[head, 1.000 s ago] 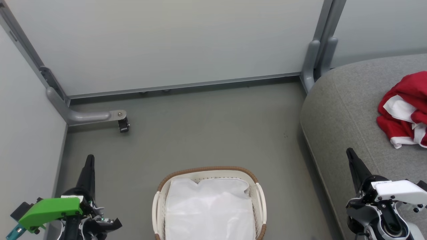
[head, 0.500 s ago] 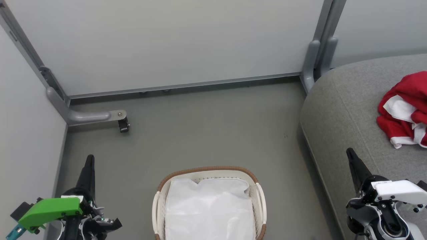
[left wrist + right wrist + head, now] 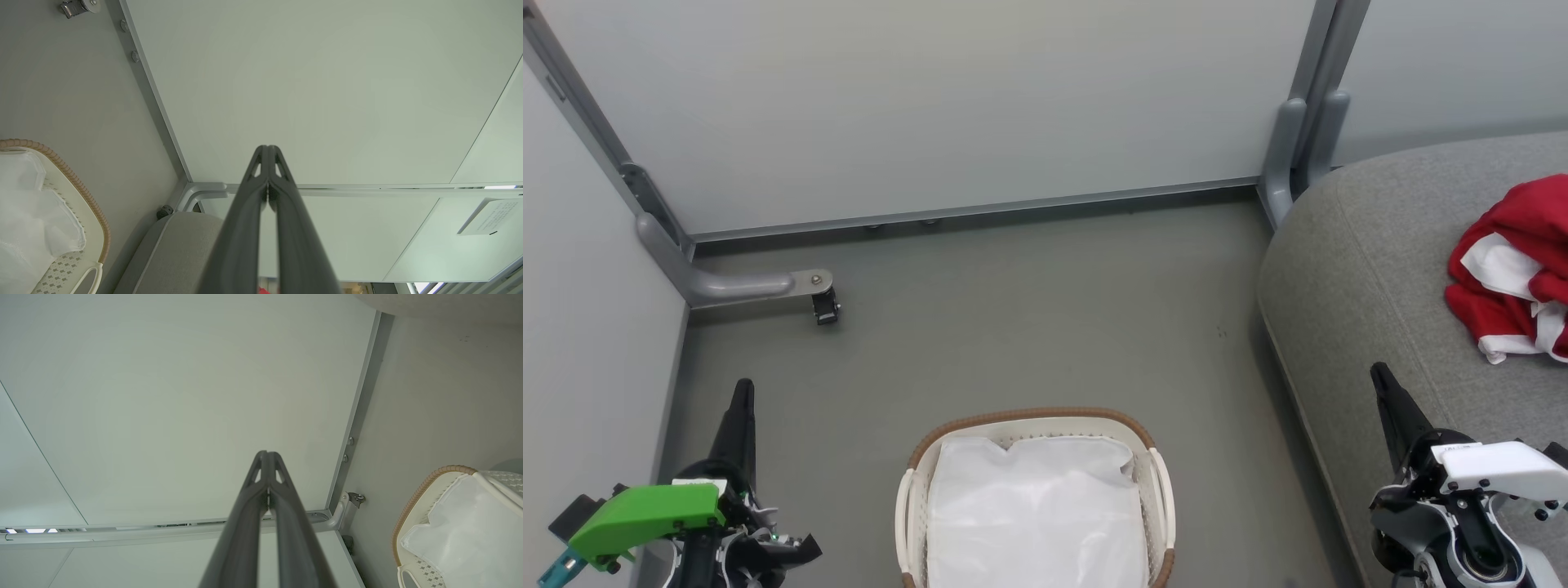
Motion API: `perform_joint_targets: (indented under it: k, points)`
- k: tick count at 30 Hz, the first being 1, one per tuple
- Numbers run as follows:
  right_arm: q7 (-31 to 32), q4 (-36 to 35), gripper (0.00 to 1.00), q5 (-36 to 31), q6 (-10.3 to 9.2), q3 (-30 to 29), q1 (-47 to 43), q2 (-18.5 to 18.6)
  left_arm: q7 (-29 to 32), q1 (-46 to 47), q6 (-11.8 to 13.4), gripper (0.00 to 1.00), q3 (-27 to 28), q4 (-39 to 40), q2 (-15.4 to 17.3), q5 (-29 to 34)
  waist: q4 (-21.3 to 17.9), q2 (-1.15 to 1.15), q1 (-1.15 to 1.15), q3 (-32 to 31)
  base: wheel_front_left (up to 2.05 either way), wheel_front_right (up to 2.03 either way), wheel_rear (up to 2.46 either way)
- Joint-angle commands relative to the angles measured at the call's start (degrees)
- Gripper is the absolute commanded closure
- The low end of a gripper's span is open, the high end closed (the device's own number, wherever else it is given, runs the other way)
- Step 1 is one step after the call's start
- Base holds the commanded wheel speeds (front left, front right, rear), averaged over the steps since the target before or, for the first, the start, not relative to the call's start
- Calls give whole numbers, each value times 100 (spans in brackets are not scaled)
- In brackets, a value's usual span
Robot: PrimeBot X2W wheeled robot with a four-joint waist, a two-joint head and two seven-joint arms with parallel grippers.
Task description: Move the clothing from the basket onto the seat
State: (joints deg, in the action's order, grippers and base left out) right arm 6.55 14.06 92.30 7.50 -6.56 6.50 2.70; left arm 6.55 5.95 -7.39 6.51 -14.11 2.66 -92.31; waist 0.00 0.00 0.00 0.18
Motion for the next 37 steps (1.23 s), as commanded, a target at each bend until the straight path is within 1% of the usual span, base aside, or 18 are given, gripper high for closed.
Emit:
perform_joint_targets:
  k: [1,37]
  points:
    - [17,-22,100,21,-2,-7,-60,34,18,59,-24,100,13,13,40,-19,0,0,0,0,0,0,0]
    - [16,-21,100,22,-2,-6,-61,34,17,59,-24,100,12,13,40,-20,0,0,0,0,0,0,0]
